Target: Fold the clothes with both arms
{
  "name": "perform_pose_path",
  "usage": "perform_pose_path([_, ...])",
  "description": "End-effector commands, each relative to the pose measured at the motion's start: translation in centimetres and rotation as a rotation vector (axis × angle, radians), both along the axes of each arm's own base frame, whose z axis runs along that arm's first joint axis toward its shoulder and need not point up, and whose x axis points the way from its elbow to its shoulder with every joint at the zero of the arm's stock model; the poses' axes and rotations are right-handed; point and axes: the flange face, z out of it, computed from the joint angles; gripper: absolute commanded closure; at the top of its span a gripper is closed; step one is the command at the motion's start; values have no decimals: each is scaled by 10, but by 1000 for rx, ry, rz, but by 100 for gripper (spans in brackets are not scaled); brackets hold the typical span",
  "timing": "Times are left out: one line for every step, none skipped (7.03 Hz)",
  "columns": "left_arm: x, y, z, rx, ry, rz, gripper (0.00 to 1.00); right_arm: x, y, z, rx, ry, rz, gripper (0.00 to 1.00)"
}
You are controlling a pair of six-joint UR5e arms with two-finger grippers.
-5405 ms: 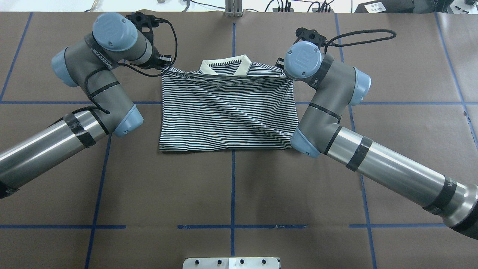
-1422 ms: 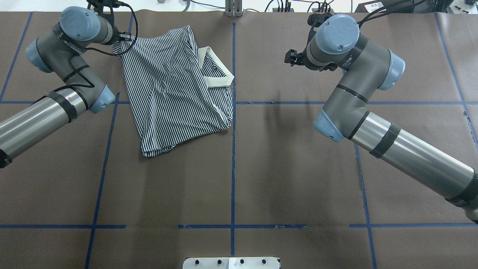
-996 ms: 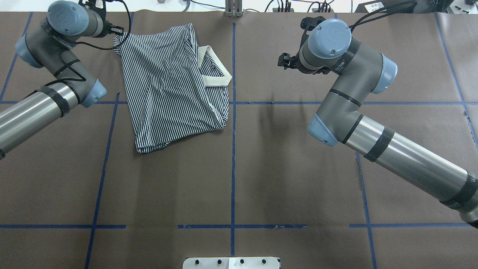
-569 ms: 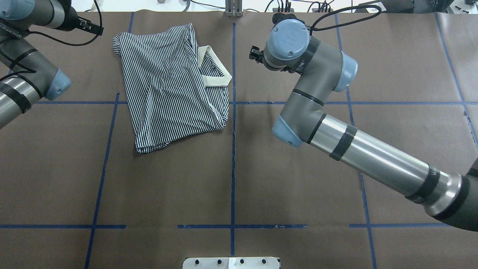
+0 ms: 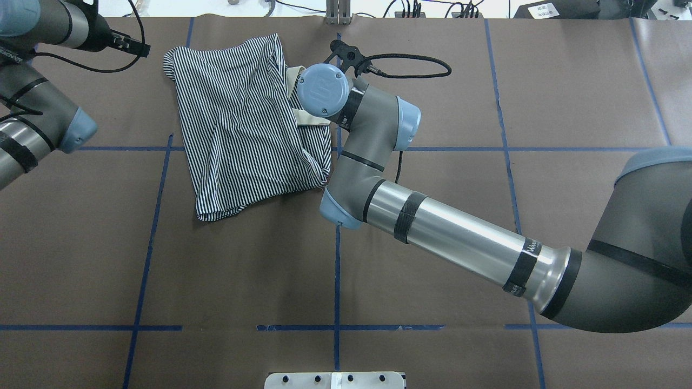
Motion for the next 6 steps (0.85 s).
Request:
perform_pose_path([5,3,1,-1,0,7,0,-20,7,8,3,16,42,30])
perform_pose_path([8,3,1,-1,0,11,0,-23,8,14,-1,25,43,30])
perform_pose_path([8,3,1,-1,0,11,0,-26,8,20,-4,40,46,30])
perform_pose_path([8,3,1,-1,0,11,0,-27,9,20,-4,40,44,30])
perform_pose_path([8,3,1,-1,0,11,0,-28,11,20,-4,40,44,31])
perform_pose_path([9,4,1,-1,0,12,0,-30,13,17,-1,33,56,36])
